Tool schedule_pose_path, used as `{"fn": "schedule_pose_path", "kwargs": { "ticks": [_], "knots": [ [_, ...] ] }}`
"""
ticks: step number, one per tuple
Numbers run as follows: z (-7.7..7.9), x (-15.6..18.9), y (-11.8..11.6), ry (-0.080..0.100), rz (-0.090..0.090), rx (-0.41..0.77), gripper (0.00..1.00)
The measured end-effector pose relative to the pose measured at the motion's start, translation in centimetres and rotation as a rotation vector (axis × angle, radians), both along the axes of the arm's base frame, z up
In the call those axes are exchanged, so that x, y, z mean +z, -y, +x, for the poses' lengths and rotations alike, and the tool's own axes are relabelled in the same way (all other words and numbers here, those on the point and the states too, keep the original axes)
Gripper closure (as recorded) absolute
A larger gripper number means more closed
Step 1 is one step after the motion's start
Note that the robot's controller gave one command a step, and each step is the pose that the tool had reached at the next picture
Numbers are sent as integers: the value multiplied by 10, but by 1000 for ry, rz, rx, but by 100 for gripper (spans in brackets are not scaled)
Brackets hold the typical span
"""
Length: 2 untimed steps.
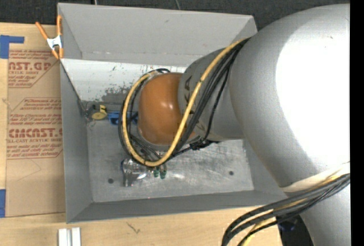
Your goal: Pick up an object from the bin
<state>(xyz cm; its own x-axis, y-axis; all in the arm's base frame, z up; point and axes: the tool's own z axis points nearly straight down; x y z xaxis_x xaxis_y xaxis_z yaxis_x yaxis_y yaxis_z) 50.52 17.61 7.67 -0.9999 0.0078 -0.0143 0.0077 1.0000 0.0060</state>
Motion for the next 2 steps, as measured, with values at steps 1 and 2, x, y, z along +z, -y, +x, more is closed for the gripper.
{"fn": "schedule_pose_path", "kwargs": {
  "ticks": [1,2],
  "knots": [
    [1,49,-1,-10,-3,0,100],
    [2,89,-2,-10,-3,1,100]
  ]
}}
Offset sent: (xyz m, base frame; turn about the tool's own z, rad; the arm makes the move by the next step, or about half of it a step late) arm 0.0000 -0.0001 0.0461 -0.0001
